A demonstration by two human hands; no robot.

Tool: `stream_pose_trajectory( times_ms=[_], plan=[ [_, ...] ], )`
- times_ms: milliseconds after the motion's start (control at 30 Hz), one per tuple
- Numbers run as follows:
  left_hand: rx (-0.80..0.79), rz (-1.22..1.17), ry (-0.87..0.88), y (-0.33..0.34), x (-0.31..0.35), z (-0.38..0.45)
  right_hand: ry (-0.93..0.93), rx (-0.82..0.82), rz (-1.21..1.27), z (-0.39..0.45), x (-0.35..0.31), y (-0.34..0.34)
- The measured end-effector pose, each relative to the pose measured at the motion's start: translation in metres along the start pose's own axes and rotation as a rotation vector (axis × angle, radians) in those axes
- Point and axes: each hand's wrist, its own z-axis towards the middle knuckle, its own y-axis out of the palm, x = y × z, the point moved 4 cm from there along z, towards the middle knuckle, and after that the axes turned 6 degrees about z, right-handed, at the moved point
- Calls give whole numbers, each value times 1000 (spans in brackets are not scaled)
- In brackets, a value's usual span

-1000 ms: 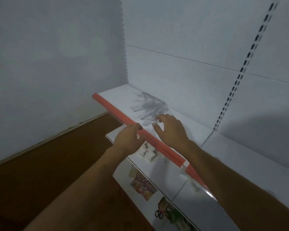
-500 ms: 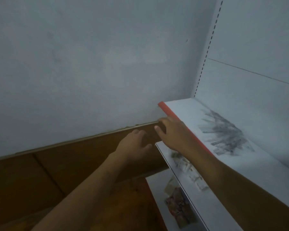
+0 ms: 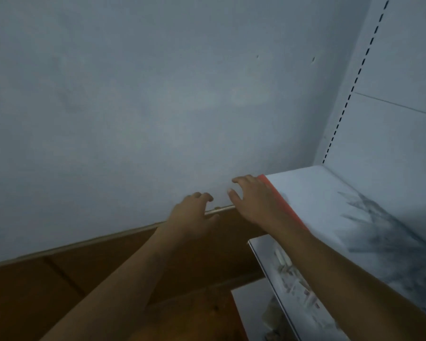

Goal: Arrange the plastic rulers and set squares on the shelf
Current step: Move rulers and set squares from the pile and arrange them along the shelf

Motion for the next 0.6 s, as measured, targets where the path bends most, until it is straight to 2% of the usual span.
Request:
stream_pose_trajectory(
  times_ms=[200,433,600],
  plan=[
    [13,-12,107,11,37,89,119,77,18,52,60,-5],
    [-33,-95,323,34,111,166,309,175,-61,56,138,-36],
    [-76,-155,570,60,161,205,513,275,-161,32,183,-50]
  ],
)
